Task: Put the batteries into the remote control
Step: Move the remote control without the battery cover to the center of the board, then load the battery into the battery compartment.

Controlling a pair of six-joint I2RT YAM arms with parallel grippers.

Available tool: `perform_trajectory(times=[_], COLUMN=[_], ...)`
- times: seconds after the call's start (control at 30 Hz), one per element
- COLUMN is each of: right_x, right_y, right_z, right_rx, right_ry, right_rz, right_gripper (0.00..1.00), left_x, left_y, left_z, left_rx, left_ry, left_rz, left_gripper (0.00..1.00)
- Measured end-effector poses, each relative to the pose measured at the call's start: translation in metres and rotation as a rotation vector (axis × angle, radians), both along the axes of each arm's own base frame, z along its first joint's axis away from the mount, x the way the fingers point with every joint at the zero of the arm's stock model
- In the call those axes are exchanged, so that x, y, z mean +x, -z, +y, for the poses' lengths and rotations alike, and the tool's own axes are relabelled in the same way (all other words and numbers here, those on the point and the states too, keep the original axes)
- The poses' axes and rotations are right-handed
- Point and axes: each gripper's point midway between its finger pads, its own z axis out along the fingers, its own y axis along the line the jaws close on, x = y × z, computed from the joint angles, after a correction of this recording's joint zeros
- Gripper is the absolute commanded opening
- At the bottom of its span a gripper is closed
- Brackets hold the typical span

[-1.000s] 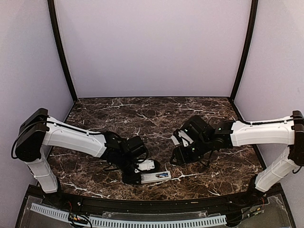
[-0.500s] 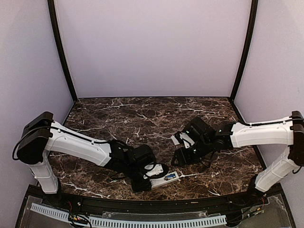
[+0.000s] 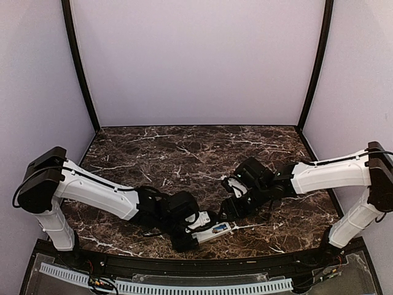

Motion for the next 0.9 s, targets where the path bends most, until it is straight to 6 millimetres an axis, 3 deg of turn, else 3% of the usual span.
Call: perform_trajectory(times=[0.63,0.9], right_x=[-0.023,-0.018], right_y=[0.033,0.035], right_z=[0.011,0.018], right_rx=[-0.042,-0.063], right_ry=[-0.072,-0.066], right_rz=[0.049,0.021], right_gripper=[0.71,0.70], left_x=[-0.003,-0.003], left_y=[-0.001,-0.001], left_z=[0.004,0.004], left_rx=[-0.101,-0.104], left_ry=[-0.048,-0.051], left_rz=[0.004,0.007], left_gripper=[0.60,0.60])
